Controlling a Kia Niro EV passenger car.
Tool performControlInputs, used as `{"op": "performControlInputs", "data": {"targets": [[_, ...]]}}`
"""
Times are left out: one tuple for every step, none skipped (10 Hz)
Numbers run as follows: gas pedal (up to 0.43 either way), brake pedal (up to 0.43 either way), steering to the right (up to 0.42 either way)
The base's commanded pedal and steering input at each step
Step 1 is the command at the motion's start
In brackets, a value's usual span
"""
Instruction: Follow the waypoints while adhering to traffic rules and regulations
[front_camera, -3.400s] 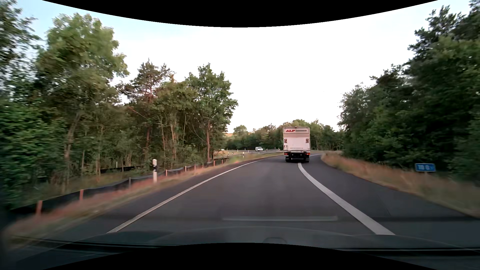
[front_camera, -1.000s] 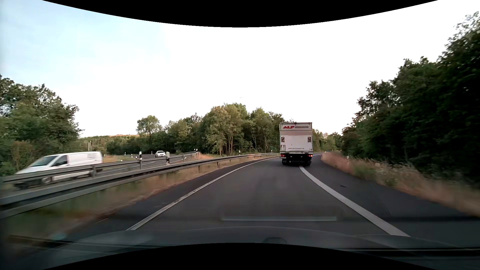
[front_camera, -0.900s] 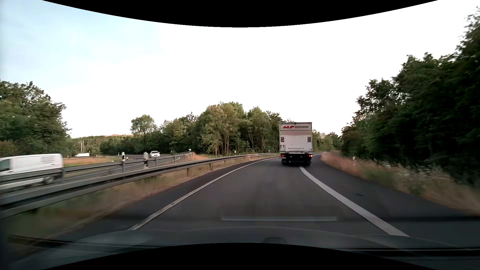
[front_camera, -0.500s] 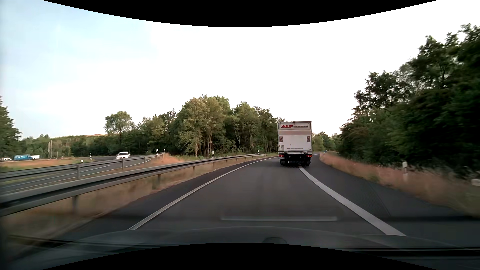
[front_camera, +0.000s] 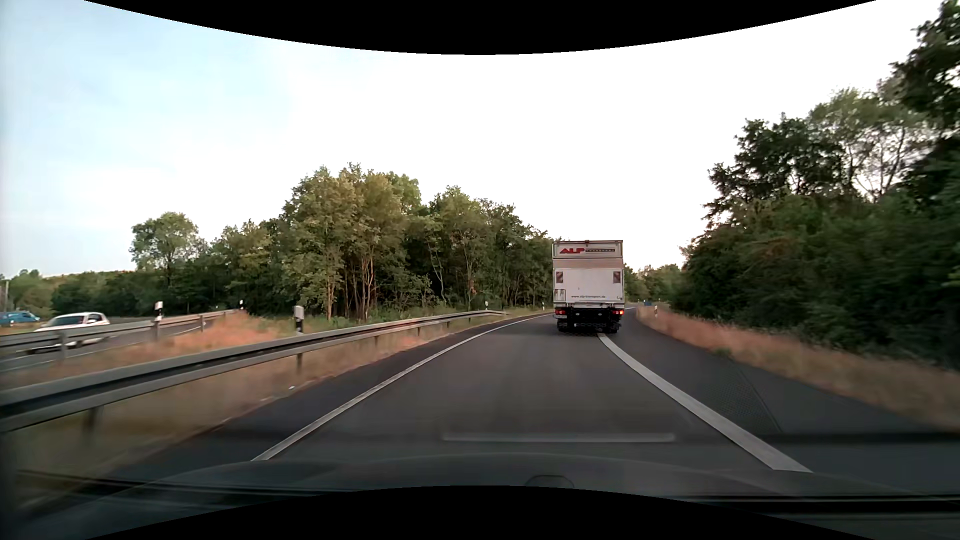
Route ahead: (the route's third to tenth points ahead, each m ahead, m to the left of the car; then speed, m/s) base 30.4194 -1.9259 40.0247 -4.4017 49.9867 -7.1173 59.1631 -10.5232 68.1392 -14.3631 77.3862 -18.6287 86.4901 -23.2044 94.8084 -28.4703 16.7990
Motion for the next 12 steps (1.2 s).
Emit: {"op": "performControlInputs", "data": {"targets": [[0.047,0.0,0.035],[0.047,0.0,0.035],[0.047,0.0,0.035],[0.047,0.0,0.034],[0.047,0.0,0.035],[0.047,0.0,0.034],[0.047,0.0,0.034],[0.047,0.0,0.033],[0.047,0.0,0.031],[0.047,0.0,0.03],[0.047,0.0,0.03],[0.047,0.0,0.03]]}}
